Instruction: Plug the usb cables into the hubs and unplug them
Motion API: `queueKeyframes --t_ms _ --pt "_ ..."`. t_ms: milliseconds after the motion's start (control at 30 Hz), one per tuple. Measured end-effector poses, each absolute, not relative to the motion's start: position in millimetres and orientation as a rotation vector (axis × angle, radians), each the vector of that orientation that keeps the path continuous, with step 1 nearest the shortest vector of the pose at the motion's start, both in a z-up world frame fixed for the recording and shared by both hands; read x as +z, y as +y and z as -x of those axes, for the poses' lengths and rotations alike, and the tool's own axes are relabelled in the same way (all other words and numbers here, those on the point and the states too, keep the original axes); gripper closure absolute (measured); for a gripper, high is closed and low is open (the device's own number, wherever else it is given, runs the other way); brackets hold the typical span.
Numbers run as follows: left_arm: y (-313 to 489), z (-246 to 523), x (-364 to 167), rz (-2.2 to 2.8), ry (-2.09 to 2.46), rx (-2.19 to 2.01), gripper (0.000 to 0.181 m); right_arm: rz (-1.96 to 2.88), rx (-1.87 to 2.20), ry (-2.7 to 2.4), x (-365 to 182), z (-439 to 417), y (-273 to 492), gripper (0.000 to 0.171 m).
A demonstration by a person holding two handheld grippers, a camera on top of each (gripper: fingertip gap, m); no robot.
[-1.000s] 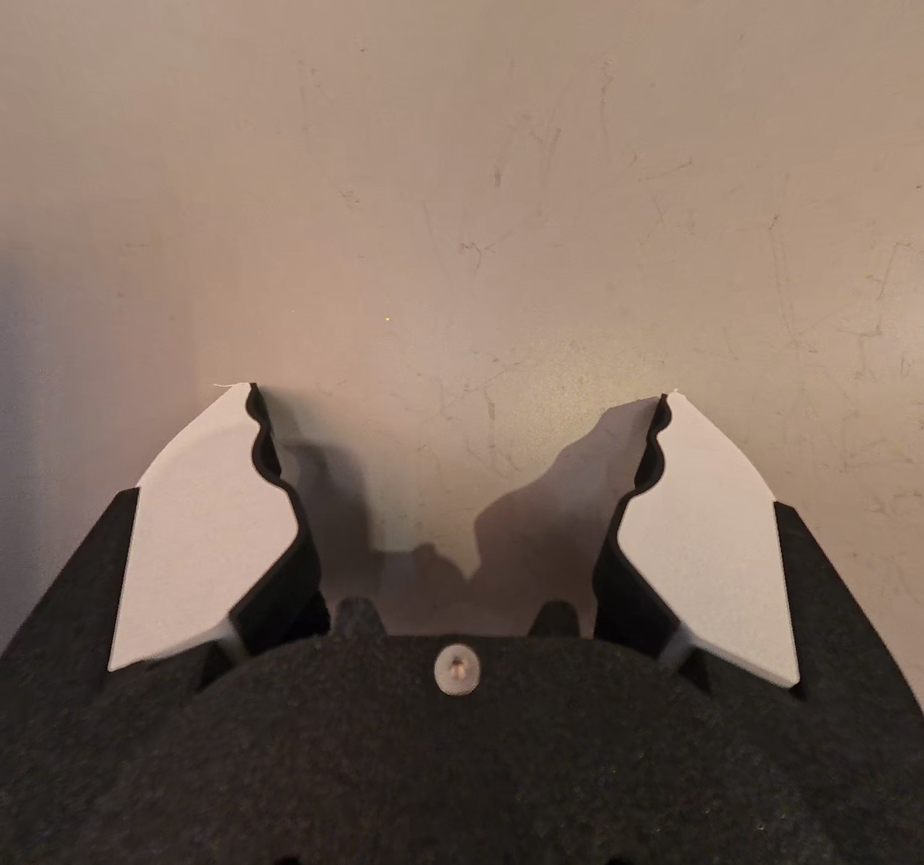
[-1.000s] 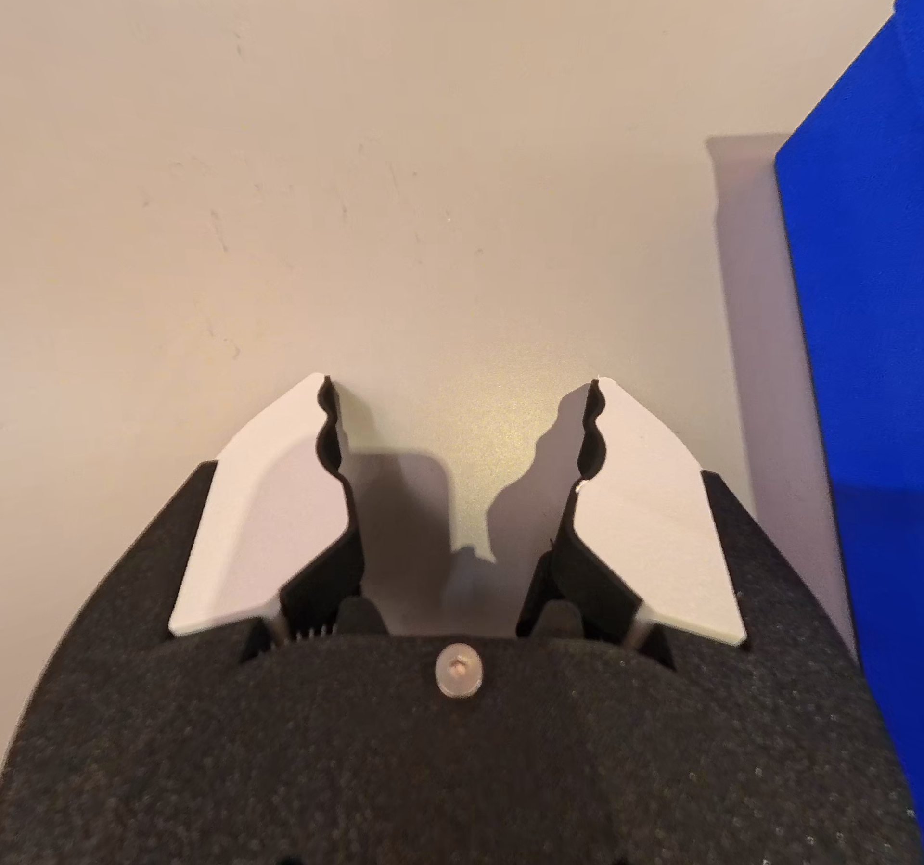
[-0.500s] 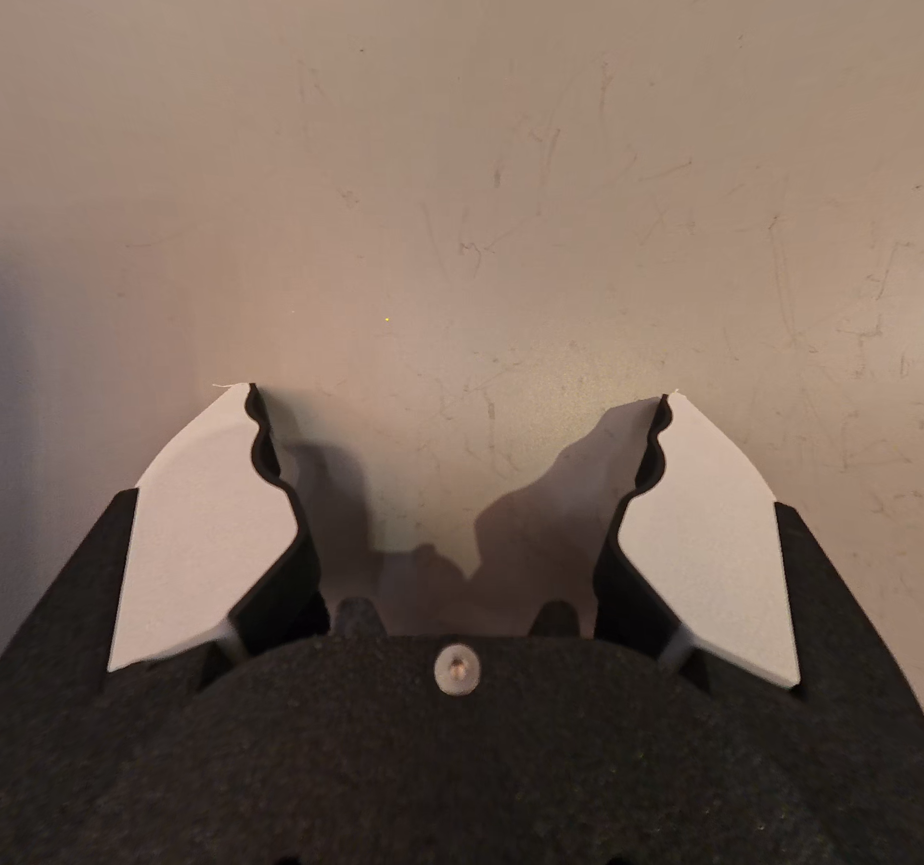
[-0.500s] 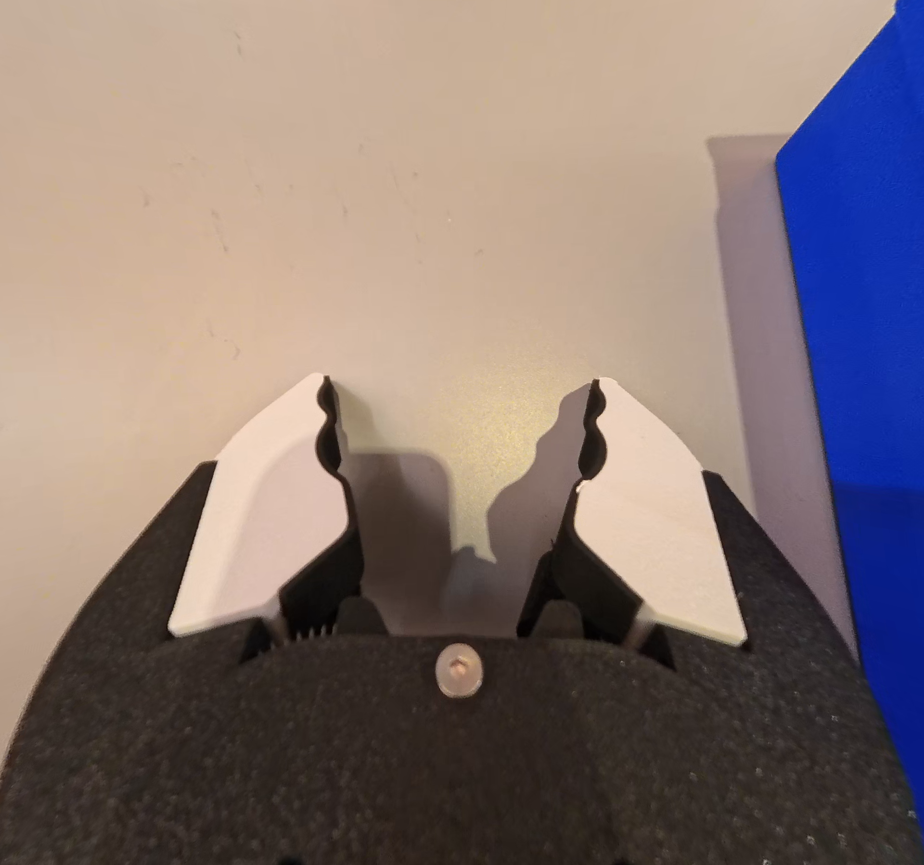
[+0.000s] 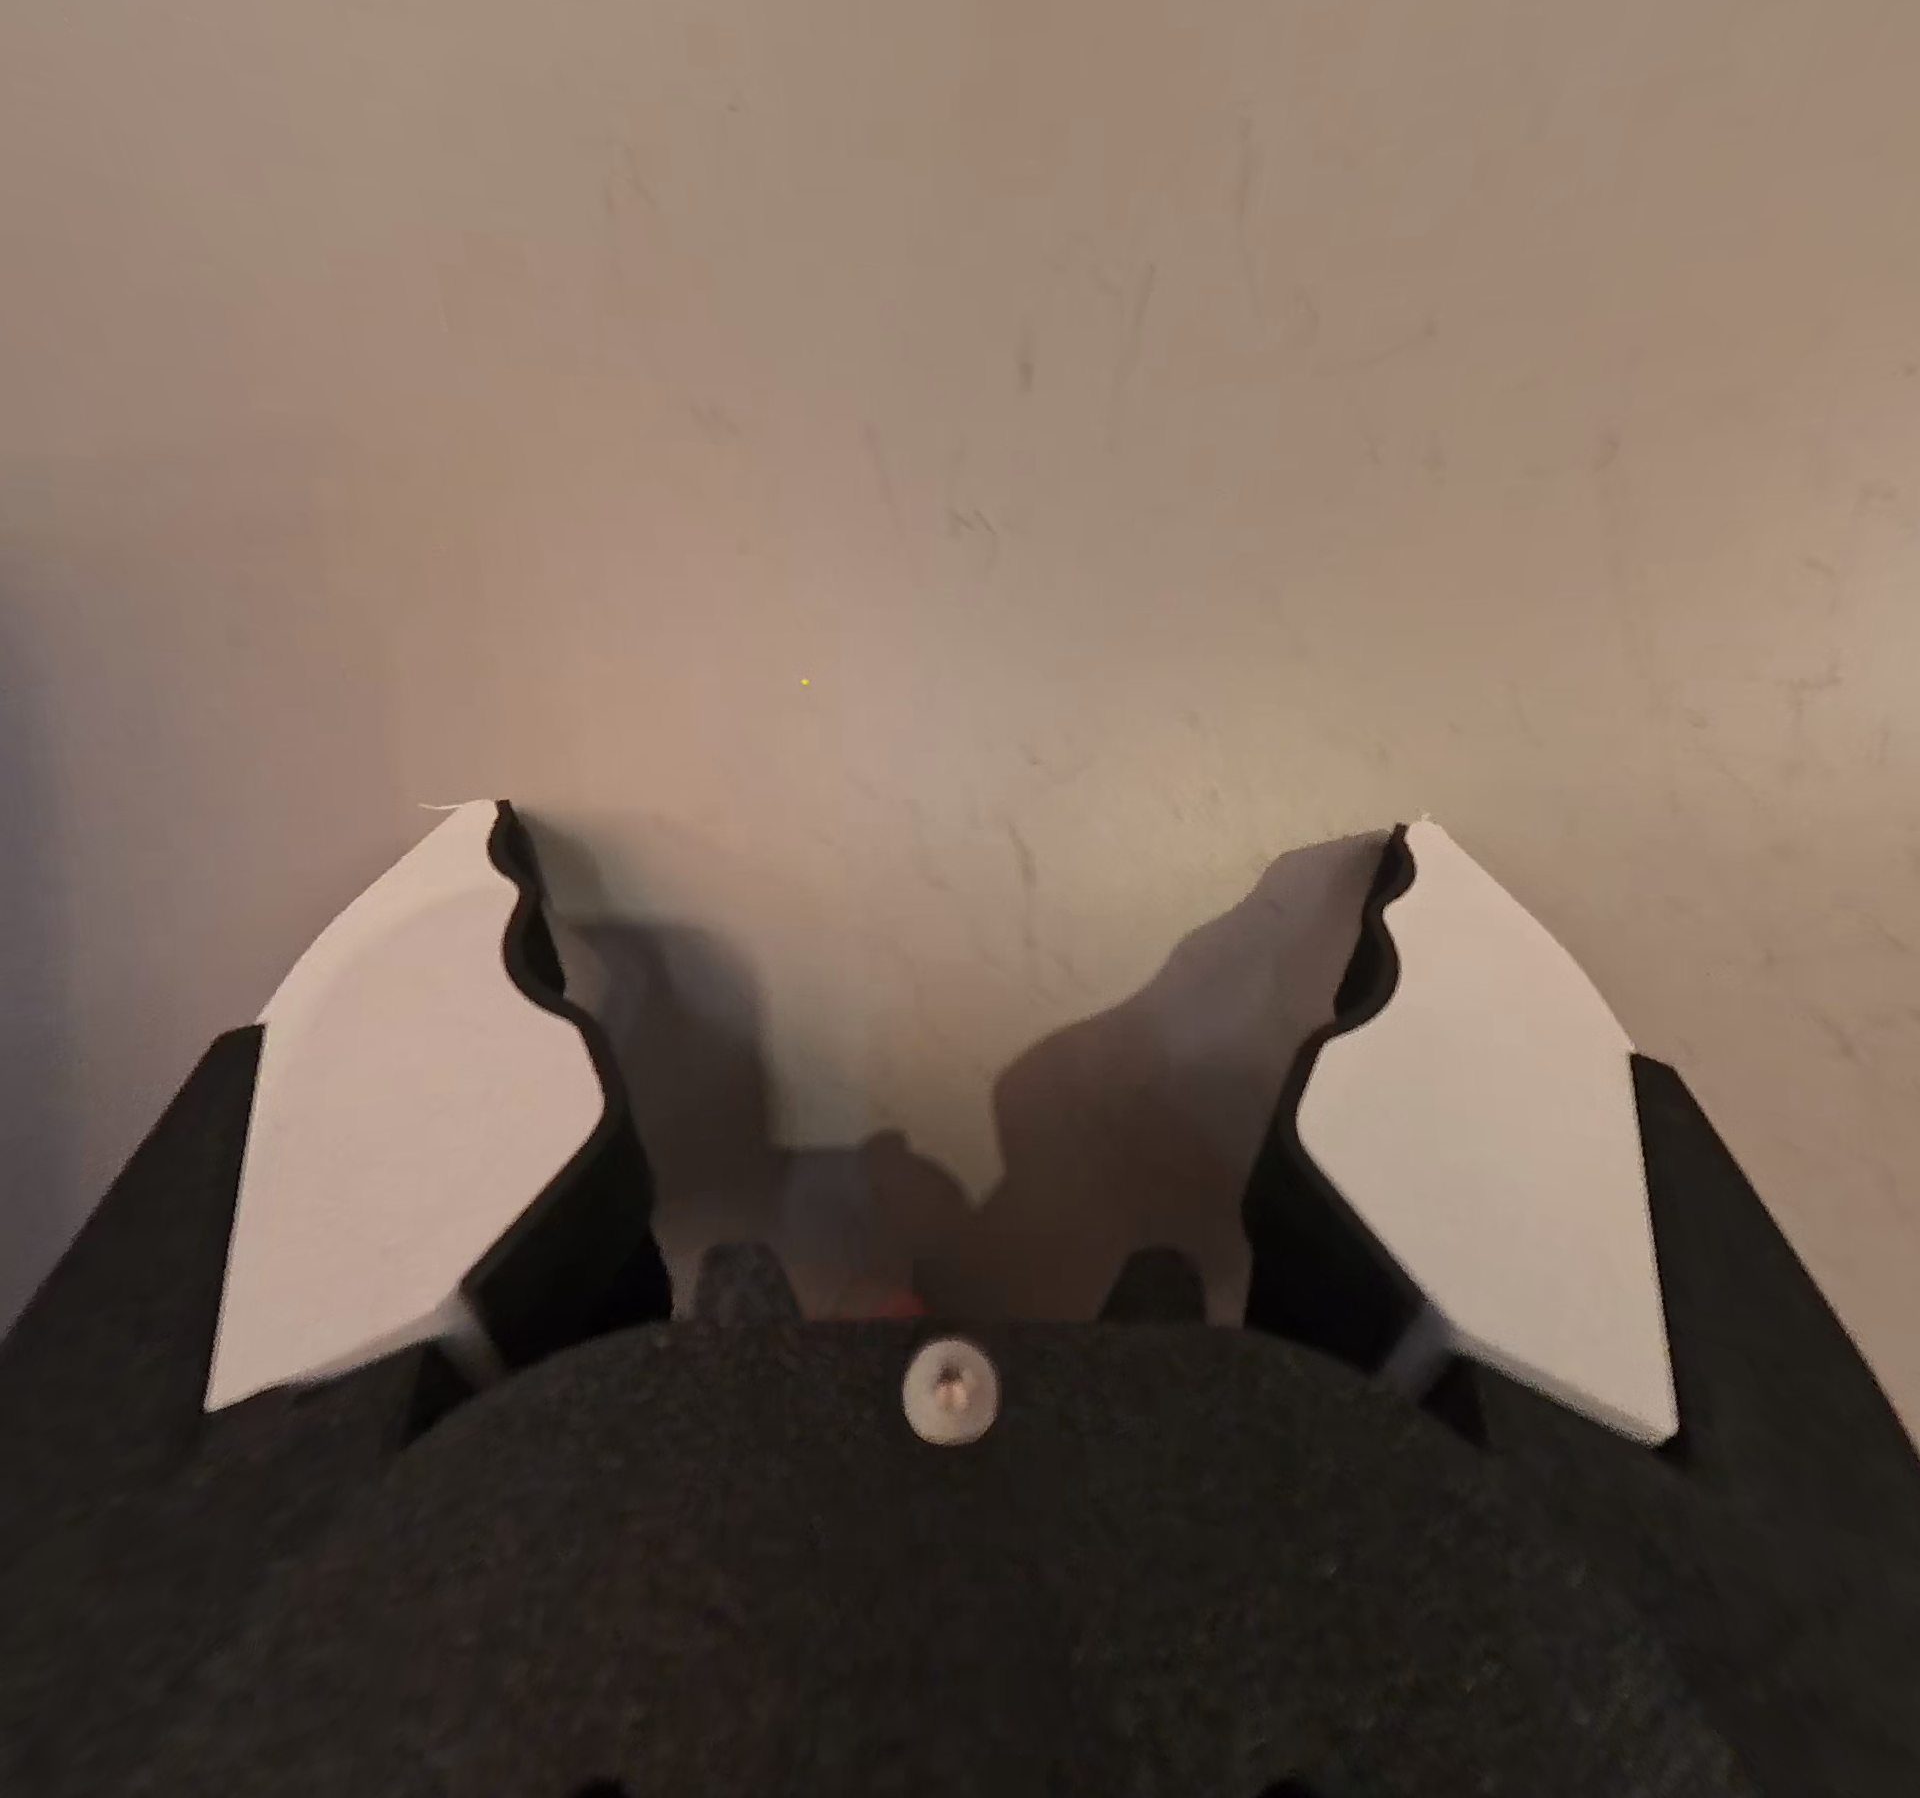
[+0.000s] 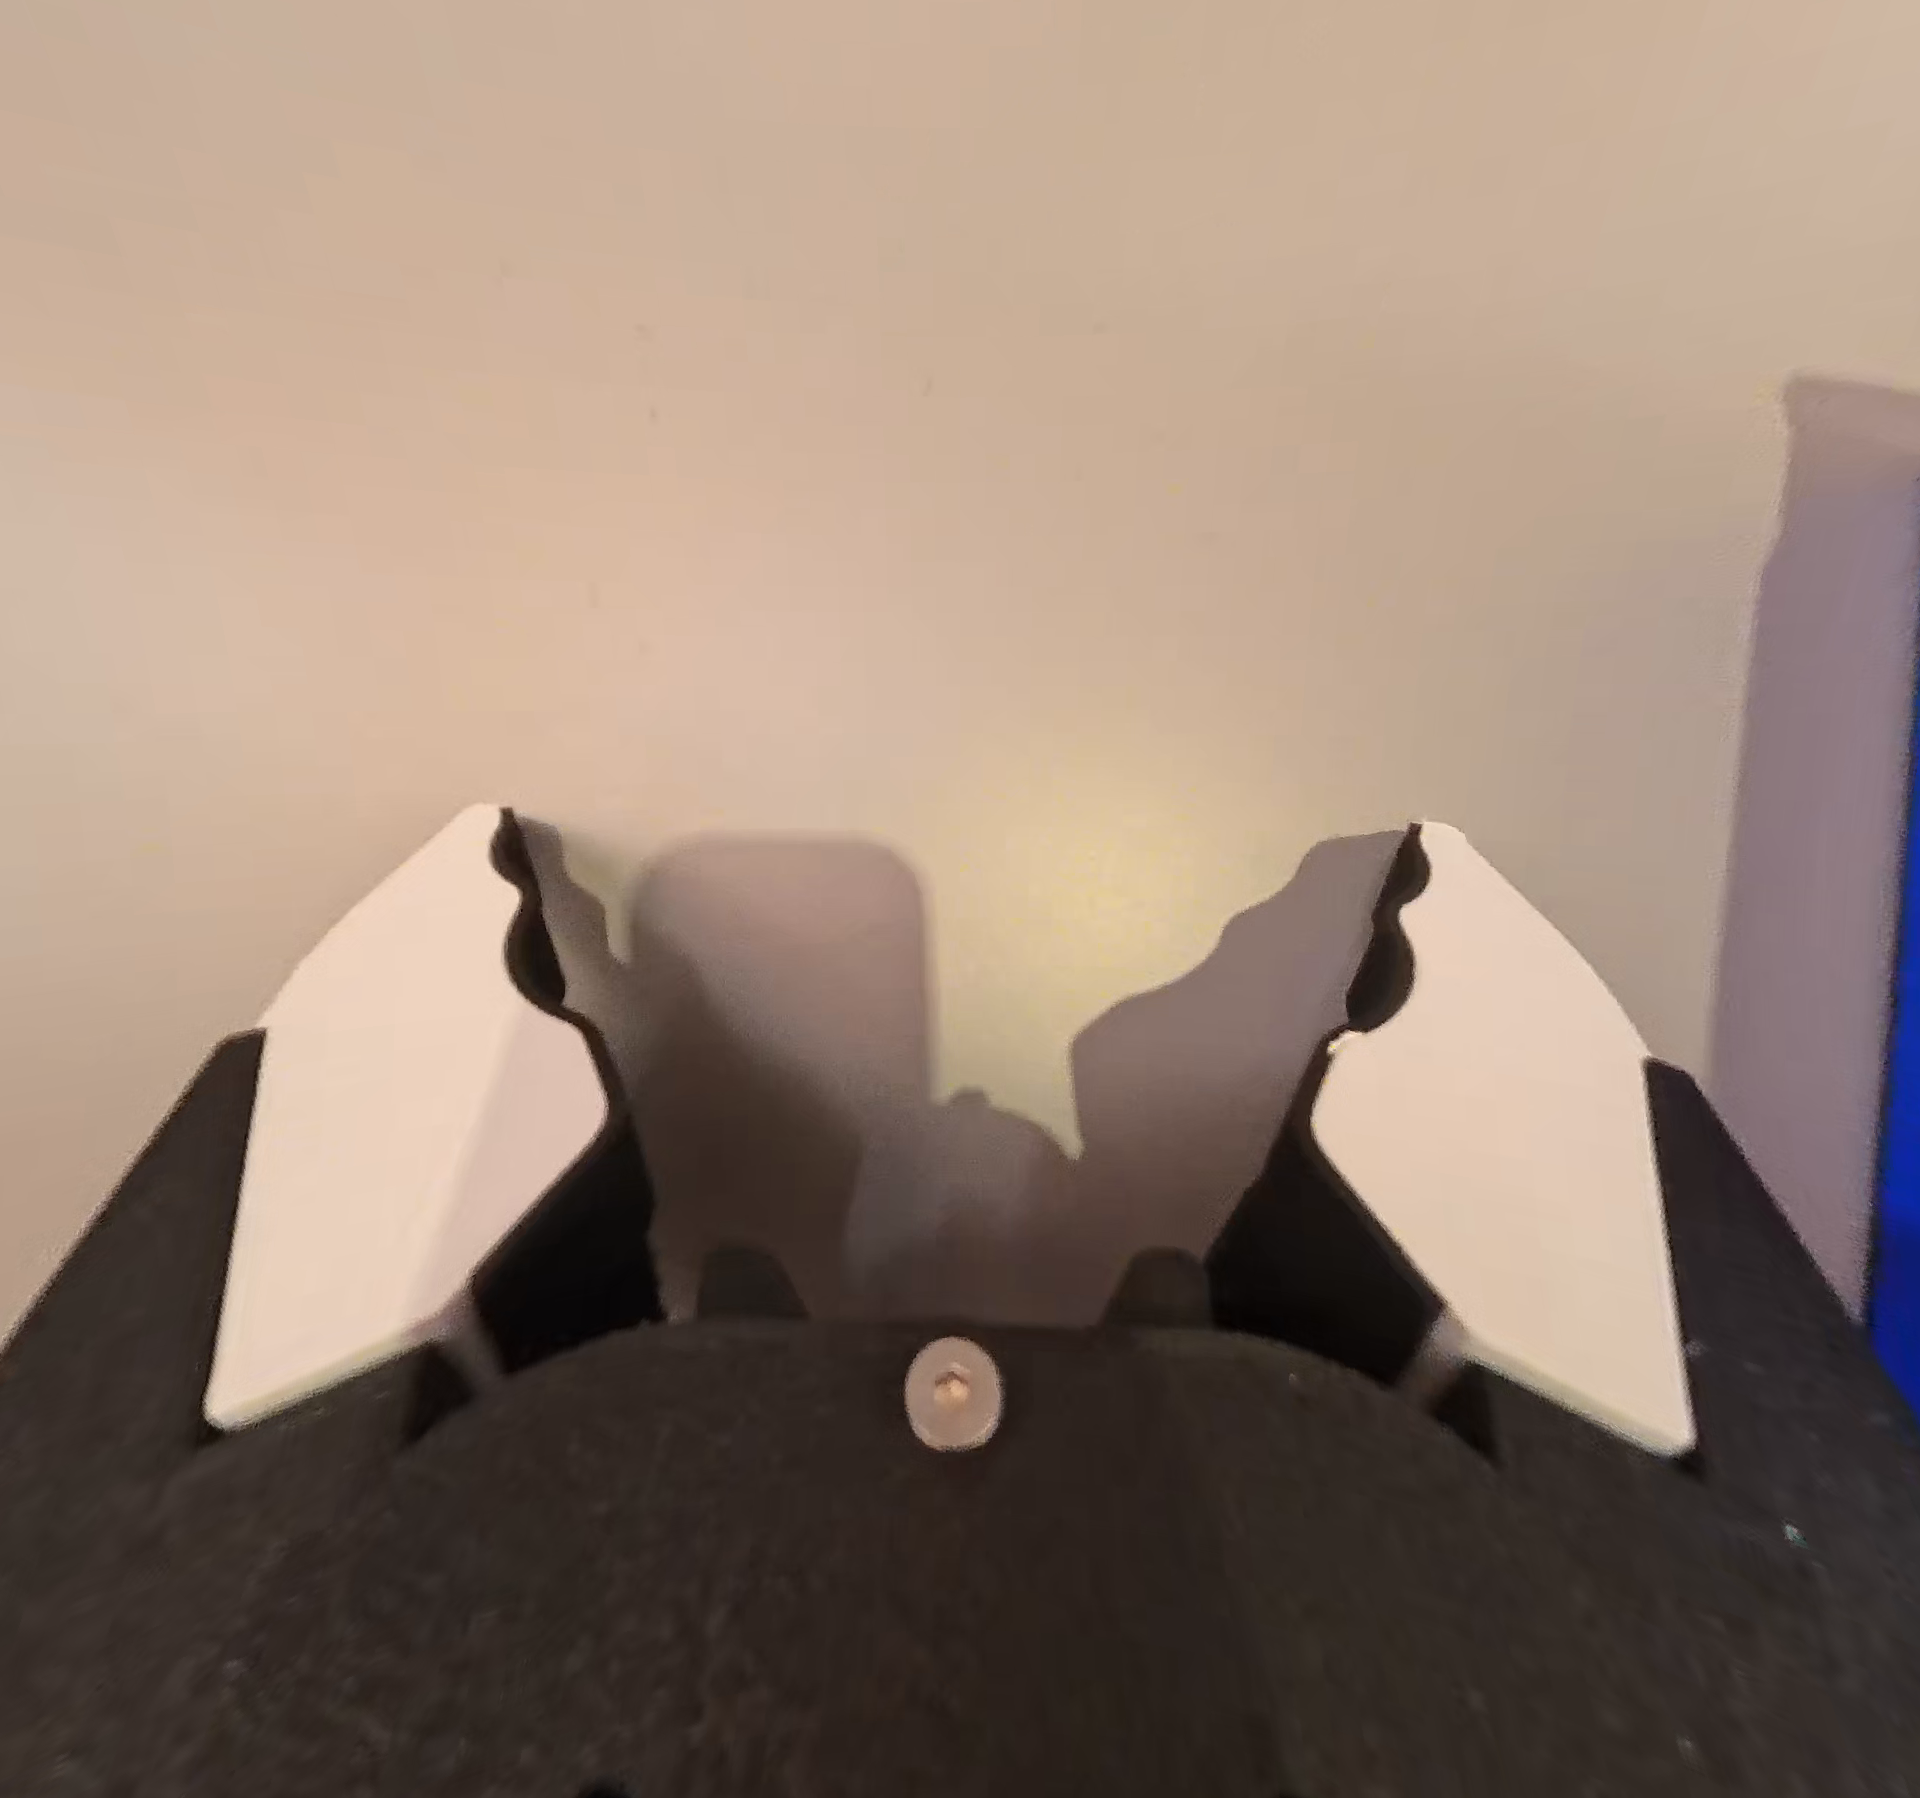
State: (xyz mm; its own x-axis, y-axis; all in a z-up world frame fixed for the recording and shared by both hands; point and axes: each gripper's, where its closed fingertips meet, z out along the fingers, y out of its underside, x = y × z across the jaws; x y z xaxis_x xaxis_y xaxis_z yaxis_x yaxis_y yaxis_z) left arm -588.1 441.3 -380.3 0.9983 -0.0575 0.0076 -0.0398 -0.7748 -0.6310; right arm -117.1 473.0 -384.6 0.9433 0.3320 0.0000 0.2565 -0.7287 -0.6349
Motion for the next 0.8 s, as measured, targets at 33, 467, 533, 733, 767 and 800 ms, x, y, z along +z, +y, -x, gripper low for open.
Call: queueKeyframes --t_ms 33,467,533,733,767,800 --pt "441.2 588.0 -380.4 2.458 0.067 -0.035 0.037 2.424 0.148 -0.414 -384.6 117.1 473.1 0.025" --pt "441.7 588.5 -380.8 2.461 0.069 -0.035 0.035 2.424 0.147 -0.411 -384.9 117.1 474.7 0.025" --pt "441.5 588.6 -380.8 2.461 0.069 -0.035 0.035 2.424 0.147 -0.411 -385.0 117.3 474.8 0.025" --pt "441.4 588.8 -380.9 2.46 0.072 -0.035 0.035 2.424 0.147 -0.411 -385.0 117.4 474.6 0.025" --pt "441.6 588.9 -381.0 2.461 0.075 -0.036 0.035 2.424 0.147 -0.411 -385.0 117.4 474.6 0.025" --pt "441.6 588.9 -381.0 2.46 0.075 -0.036 0.035 2.424 0.147 -0.411 -385.0 117.4 474.6 0.025"
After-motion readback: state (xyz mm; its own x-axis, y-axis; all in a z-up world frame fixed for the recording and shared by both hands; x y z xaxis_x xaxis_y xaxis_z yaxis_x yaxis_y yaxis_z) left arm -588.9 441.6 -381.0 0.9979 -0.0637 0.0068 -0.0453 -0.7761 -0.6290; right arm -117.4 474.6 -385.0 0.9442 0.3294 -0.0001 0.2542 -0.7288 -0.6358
